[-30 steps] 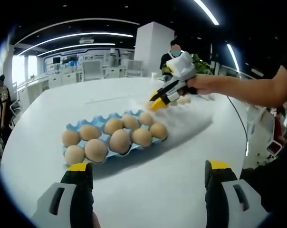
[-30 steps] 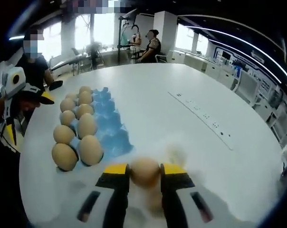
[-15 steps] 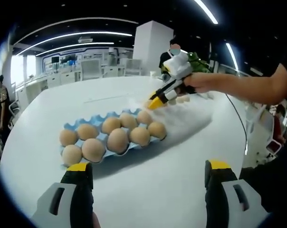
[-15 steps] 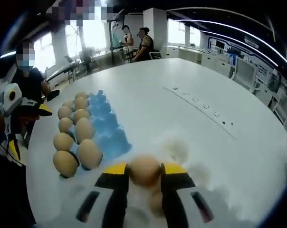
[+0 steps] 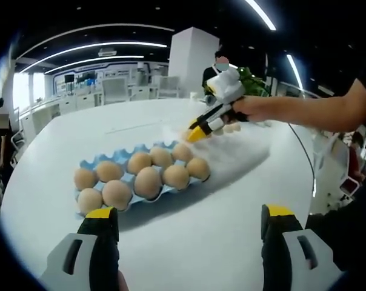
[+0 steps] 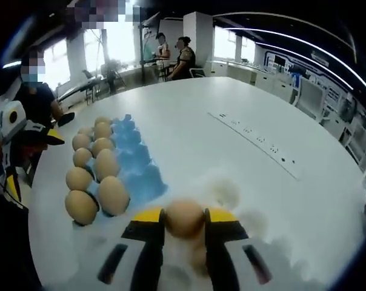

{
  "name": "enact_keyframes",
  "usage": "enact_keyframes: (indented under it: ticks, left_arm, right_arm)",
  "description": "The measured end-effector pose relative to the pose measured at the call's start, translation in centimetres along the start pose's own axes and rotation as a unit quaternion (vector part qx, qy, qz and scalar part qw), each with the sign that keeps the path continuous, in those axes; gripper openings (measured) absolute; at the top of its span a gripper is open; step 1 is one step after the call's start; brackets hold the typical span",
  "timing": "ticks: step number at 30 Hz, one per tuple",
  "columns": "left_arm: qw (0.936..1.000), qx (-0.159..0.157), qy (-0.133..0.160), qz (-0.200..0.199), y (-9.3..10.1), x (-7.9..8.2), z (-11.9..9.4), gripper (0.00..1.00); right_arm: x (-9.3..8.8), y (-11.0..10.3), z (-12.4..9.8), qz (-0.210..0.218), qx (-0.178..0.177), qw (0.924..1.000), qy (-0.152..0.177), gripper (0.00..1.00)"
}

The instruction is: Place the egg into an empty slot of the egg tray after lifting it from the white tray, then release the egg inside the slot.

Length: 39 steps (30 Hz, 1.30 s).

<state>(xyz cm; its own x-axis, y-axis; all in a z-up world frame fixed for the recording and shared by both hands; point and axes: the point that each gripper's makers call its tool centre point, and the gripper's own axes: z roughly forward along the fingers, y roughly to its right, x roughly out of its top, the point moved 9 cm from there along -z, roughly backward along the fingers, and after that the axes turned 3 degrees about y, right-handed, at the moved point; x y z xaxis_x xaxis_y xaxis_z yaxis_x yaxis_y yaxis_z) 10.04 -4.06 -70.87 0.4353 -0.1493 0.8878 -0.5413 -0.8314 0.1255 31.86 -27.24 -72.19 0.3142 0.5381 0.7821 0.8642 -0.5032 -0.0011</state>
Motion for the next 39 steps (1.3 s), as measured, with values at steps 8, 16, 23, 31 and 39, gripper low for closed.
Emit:
enact_keyframes:
  ticks: [8, 16, 23, 31, 39]
  left_arm:
    - [1.0, 0.007, 0.0, 0.001, -0.5, 0.0, -0.5, 1.0]
    - [0.9998, 0.019, 0.003, 0.0, -1.3, 0.1, -1.1, 1.0]
    - [0.9998, 0.018, 0.0, 0.005, -1.3, 0.2, -1.2, 1.0]
    - [0.9997, 0.021, -0.003, 0.014, -1.7, 0.4, -1.2, 1.0]
    - [0.9997, 0.022, -0.002, 0.015, -1.9, 0.4, -1.2, 1.0]
  right_arm:
    - [0.3, -0.3, -0.3, -0.007, -0.009, 0.9999, 0.006, 0.26]
    - [1.2, -0.5, -1.1, -0.003, -0.011, 0.9996, 0.026, 0.26]
    - [1.8, -1.0, -1.1, -0.005, -0.005, 0.9994, 0.034, 0.26]
    - [3.3, -1.8, -0.7, -0.005, 0.011, 0.9985, 0.052, 0.26]
    - [4.0, -2.5, 0.2, -0.01, 0.026, 0.9981, 0.056, 0.26]
